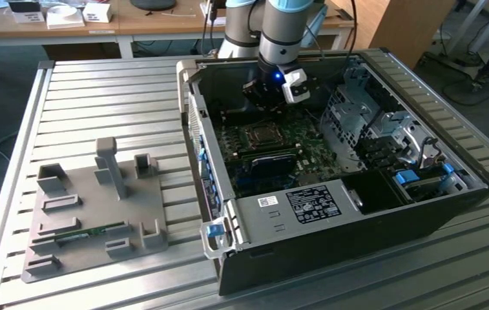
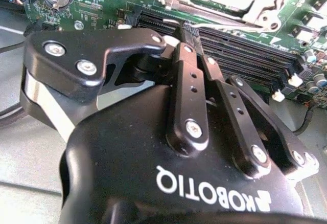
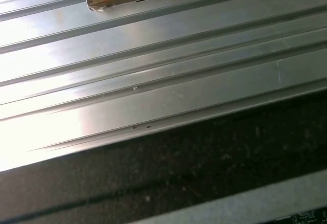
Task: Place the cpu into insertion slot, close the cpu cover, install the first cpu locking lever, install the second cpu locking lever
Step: 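Install the first cpu locking lever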
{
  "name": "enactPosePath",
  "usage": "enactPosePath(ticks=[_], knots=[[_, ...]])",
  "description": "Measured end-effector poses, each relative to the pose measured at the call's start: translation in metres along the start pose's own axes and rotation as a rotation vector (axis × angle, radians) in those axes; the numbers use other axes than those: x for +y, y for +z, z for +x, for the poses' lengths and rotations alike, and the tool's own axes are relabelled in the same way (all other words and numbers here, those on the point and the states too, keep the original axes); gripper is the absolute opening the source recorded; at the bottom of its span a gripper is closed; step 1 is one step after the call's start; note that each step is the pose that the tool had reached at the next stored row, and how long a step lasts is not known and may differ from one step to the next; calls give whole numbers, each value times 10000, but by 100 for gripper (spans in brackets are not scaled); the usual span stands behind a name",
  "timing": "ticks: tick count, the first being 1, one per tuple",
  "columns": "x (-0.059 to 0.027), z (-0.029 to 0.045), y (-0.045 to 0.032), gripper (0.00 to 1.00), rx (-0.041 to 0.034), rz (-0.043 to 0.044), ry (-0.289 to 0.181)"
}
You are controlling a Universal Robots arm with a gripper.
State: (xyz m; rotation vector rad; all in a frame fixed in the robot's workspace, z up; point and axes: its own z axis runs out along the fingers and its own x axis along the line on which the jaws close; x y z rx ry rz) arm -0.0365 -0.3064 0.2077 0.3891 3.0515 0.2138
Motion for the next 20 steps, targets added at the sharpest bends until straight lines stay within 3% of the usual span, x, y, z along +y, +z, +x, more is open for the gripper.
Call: enactPosePath(ticks=[20], knots=[[-67, -14, 11, 11, -9, -2, -3]])
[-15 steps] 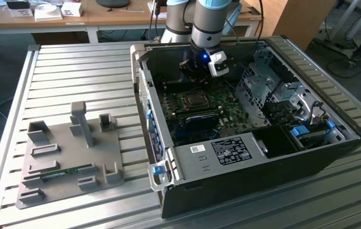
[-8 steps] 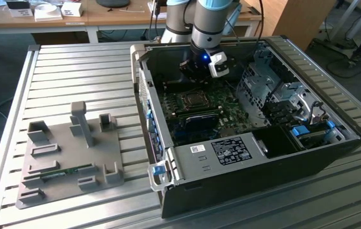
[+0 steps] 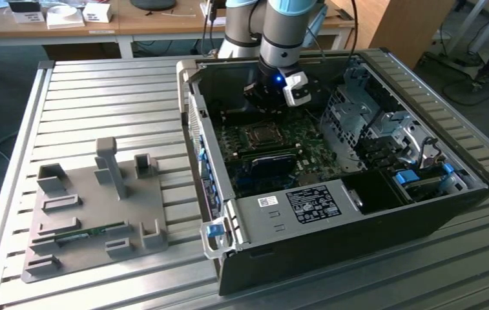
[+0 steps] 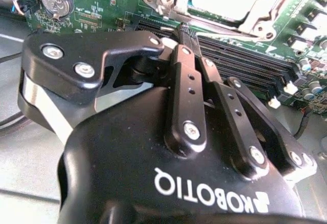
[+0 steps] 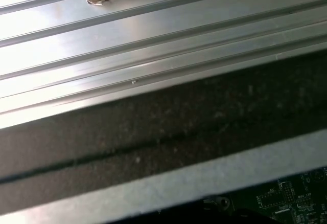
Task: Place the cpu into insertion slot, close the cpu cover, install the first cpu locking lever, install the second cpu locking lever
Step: 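Install the first cpu locking lever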
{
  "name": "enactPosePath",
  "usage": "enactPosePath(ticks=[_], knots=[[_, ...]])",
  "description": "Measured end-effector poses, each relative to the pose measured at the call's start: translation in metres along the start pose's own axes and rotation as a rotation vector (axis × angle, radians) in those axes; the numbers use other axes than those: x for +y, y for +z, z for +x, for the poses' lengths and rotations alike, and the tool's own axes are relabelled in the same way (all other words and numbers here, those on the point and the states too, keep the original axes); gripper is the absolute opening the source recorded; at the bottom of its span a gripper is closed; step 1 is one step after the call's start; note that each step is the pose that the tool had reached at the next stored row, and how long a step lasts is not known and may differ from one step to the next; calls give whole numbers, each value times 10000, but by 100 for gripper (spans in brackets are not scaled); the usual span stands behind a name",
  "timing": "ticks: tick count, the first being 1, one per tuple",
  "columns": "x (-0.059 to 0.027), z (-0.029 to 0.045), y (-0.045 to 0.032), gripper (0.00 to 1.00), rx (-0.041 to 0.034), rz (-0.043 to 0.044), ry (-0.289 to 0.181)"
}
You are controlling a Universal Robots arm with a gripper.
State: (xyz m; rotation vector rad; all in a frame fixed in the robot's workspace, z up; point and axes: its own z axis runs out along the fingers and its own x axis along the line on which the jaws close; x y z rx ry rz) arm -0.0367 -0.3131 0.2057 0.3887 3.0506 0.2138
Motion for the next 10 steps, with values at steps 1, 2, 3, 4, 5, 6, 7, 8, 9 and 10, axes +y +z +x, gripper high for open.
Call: enactPosePath(ticks=[1, 2, 3, 4, 5, 6, 7, 8, 9, 10], knots=[[0, 1, 0, 11, -1, -1, 1], [-1, 2, 0, 11, -1, -1, 1], [-1, 3, -1, 11, 0, -2, 1], [-1, 3, -5, 11, 1, -1, 0], [0, 3, -7, 11, 0, -2, 0], [1, 4, -9, 11, 0, -4, 1], [1, 4, -10, 11, -1, -6, 1], [1, 6, -12, 11, -1, -6, 2], [0, 8, -12, 11, -1, -6, 2], [0, 9, -14, 11, -1, -4, 2]])
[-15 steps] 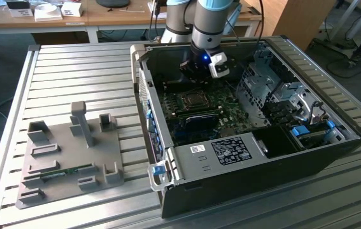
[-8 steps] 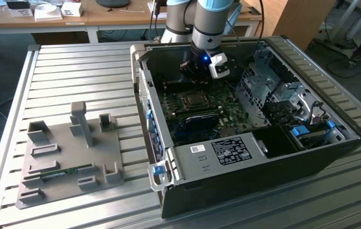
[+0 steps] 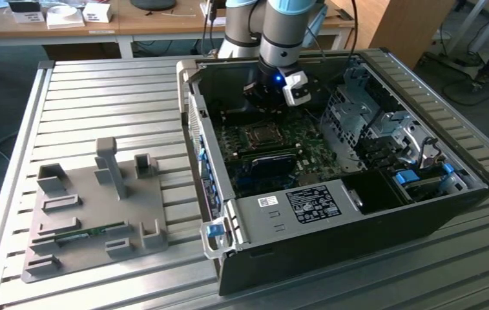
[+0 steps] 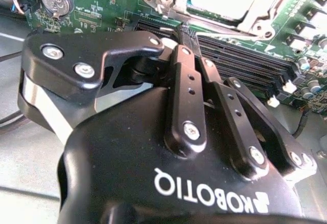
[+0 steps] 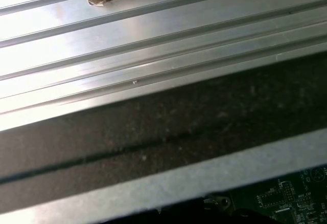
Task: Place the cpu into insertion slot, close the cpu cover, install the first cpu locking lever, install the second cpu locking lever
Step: 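Install the first cpu locking lever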
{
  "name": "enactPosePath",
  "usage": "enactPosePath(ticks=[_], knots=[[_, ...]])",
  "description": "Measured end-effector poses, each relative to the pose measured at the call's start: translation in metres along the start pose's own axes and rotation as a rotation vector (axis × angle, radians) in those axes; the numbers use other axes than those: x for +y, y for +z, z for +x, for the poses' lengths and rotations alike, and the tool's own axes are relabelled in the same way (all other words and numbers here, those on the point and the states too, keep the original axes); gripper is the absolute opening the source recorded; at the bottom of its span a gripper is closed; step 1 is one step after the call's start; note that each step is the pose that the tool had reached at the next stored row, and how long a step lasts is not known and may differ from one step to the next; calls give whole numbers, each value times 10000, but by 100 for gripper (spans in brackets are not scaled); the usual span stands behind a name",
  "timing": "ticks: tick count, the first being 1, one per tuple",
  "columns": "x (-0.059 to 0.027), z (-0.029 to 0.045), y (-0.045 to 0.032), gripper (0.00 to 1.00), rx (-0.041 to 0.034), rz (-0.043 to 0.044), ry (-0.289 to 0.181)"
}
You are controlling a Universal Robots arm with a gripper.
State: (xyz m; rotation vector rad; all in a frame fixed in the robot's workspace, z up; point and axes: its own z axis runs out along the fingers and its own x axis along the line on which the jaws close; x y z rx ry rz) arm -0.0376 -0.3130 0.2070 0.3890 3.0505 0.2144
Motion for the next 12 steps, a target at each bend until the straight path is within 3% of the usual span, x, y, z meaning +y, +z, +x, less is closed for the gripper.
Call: enactPosePath(ticks=[12], knots=[[7, 30, 0, 11, 6, -29, 0]])
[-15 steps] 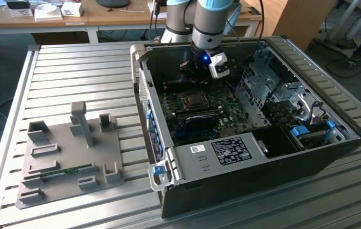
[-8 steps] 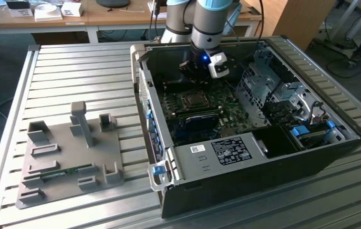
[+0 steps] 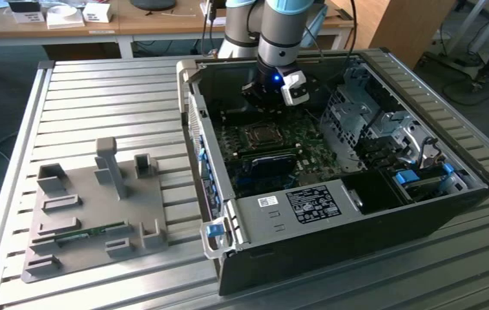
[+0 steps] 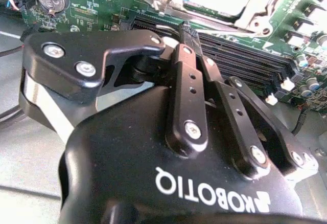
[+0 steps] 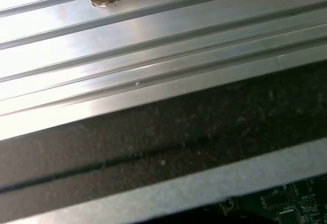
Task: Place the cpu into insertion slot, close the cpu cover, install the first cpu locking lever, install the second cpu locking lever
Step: 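Install the first cpu locking lever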
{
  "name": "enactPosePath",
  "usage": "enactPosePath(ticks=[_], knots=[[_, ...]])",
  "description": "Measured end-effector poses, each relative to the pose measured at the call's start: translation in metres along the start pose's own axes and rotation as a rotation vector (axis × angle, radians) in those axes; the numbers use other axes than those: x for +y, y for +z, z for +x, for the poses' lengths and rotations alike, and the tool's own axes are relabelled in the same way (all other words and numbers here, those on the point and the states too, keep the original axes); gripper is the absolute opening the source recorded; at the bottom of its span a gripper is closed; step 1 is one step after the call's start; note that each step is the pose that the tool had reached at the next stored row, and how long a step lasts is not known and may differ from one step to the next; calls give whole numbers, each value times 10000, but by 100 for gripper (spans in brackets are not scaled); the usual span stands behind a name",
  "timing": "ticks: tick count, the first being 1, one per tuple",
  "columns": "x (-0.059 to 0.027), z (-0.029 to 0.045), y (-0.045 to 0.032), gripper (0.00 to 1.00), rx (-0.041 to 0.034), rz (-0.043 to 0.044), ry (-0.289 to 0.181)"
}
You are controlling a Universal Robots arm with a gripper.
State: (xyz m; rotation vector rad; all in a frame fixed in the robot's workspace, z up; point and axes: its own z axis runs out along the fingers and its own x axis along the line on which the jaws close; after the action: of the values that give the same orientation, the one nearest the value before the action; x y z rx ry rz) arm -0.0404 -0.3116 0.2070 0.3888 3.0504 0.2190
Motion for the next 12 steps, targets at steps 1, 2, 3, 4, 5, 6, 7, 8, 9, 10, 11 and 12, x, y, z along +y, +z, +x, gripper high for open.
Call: enactPosePath(ticks=[1, 2, 3, 4, 5, 6, 7, 8, 9, 10, 11, 12], knots=[[0, 0, 0, 11, 3, -8, 3], [0, 1, 0, 11, 5, -16, 4], [0, 1, 0, 11, 8, -24, 5], [0, 1, 0, 11, 9, -34, 6], [0, 1, 0, 11, 11, -44, 7], [0, 1, 0, 11, 15, -55, 8], [0, 1, 1, 11, 17, -66, 9], [0, 1, 1, 11, 21, -78, 10], [0, 0, 2, 11, 23, -89, 11], [0, 0, 2, 11, 25, -99, 12], [1, 0, 3, 11, 27, -106, 13], [2, 1, 4, 11, 28, -113, 13]])
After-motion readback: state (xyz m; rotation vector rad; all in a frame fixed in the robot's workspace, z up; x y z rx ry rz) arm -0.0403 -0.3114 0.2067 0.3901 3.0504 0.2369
